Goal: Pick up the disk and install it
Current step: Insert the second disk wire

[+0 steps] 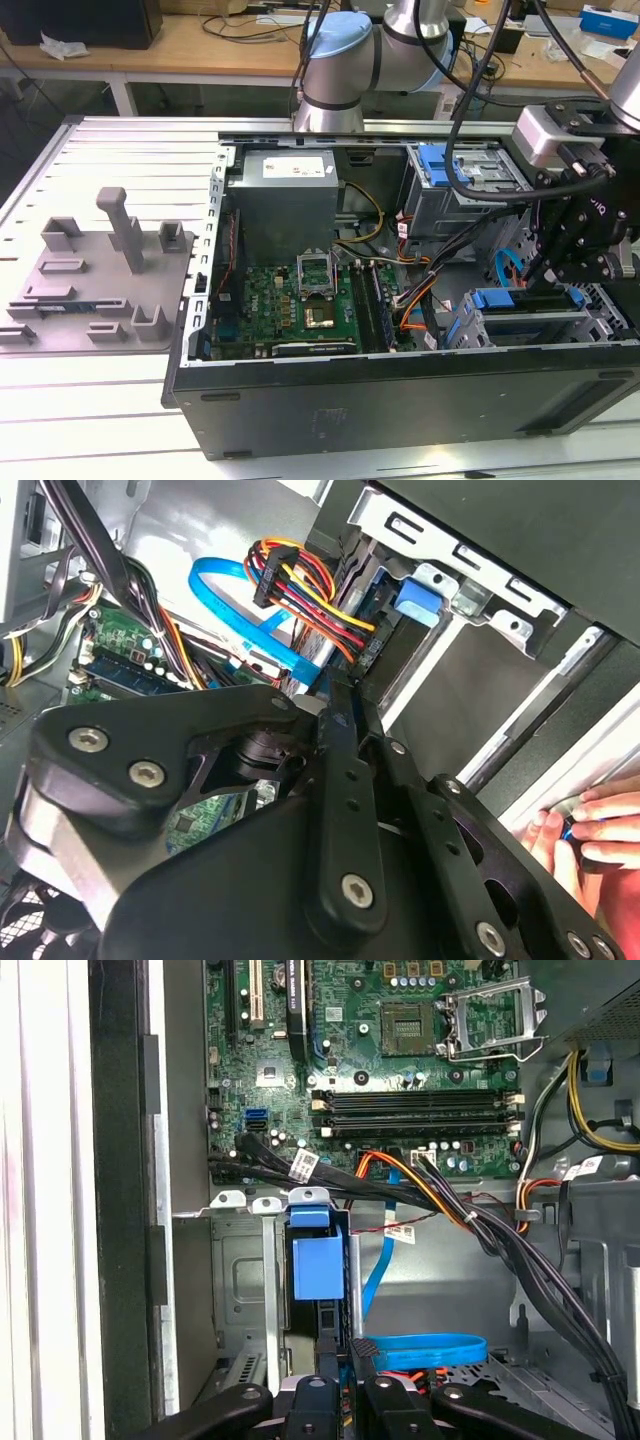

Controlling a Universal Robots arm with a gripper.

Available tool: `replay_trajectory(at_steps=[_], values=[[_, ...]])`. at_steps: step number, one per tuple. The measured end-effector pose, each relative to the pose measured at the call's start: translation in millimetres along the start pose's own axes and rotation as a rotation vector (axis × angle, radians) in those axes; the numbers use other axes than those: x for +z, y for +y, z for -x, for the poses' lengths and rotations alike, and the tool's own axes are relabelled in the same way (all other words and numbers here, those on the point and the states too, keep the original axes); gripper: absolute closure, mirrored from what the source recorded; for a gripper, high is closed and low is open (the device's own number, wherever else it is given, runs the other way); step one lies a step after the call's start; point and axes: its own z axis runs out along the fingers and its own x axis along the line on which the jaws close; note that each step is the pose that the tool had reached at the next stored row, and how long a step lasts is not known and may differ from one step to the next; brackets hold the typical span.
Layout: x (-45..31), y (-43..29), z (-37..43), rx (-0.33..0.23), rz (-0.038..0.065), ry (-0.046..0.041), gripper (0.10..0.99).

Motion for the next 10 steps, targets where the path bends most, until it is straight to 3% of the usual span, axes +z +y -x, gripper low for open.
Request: replay_trajectory(at_steps=[10], values=[[7.9,-0.1,0.4,-0.002,0.000,0.0014,0.925]])
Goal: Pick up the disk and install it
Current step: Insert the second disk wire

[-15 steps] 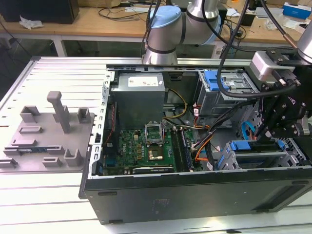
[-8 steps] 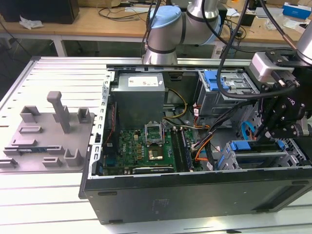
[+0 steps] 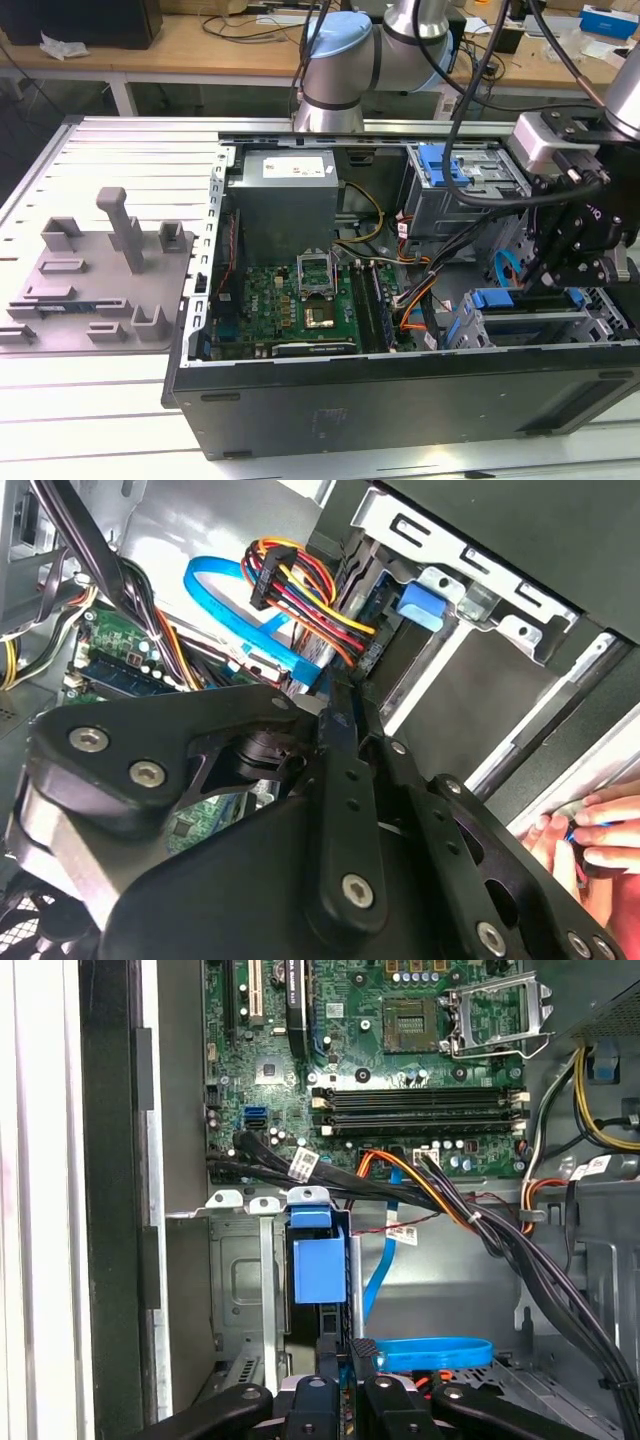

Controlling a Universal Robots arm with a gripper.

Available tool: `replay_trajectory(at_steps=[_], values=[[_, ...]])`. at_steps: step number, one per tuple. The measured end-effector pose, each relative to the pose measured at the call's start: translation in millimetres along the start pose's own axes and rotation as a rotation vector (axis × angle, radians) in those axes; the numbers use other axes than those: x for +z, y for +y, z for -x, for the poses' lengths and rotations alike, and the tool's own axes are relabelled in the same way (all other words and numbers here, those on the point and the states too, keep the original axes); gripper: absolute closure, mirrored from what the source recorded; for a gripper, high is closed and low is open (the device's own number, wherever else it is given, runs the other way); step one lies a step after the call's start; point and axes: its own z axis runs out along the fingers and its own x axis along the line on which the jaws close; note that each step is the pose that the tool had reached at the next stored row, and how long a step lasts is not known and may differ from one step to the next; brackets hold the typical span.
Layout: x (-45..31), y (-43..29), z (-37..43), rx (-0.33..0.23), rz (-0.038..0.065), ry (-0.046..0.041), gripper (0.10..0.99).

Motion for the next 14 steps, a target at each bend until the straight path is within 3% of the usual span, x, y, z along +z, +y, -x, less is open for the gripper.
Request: replay_trajectory(at_steps=[2,3,4,5,10,12,13,14], values=[[1.6,0.0,0.1,-0.001,0.000,-0.0020,0.914],[1.9,-0.1,0.0,-0.001,0.000,-0.0023,0.855],[1.4,-0.1,0.0,-0.001,0.000,-0.0018,0.855],[-0.2,0.0,0.1,-0.001,0.000,-0.0008,0.784],[-13.1,0.3,0.2,-0.001,0.000,-0.0011,0.784],[-22.5,0.5,0.8,-0.001,0.000,-0.0008,0.784],[-27.5,0.6,1.4,-0.001,0.000,-0.0008,0.800],[-31.6,0.7,1.9,-0.001,0.000,-0.0008,0.871]])
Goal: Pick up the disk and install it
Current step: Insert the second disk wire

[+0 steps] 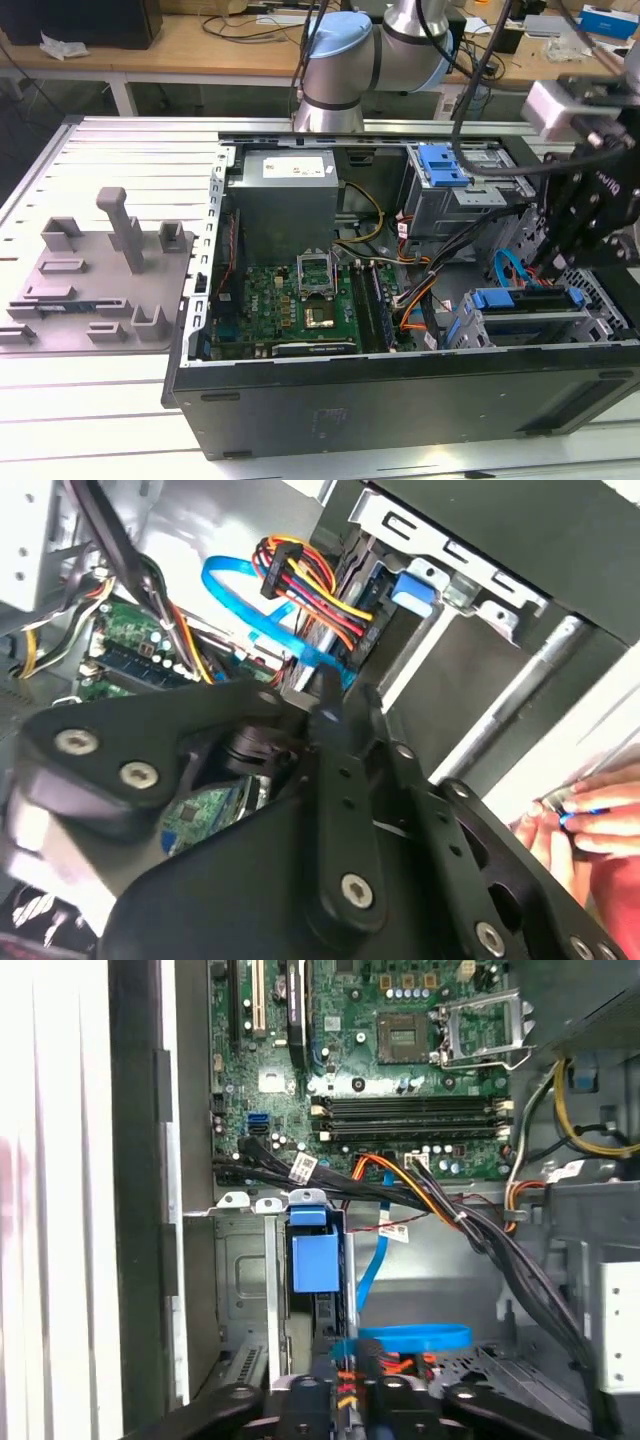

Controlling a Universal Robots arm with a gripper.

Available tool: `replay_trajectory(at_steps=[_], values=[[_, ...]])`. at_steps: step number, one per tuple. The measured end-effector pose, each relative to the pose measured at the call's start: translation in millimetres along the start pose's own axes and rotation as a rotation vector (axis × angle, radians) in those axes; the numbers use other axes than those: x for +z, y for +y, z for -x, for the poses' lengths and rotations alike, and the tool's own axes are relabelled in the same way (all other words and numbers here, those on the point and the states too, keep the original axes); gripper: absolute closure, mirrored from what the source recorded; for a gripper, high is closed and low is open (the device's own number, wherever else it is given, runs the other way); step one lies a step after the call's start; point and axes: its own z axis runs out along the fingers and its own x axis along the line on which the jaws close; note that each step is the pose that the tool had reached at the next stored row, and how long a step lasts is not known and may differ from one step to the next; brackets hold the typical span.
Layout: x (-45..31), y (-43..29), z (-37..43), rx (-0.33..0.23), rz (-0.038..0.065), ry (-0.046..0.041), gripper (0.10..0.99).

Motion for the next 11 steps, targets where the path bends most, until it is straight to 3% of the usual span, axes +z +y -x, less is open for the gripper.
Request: replay_trajectory(at_steps=[2,11], values=[[-3.8,0.1,0.5,0.000,0.000,0.0004,0.980],[-3.9,0.1,0.9,0.000,0.000,0.0005,0.980]])
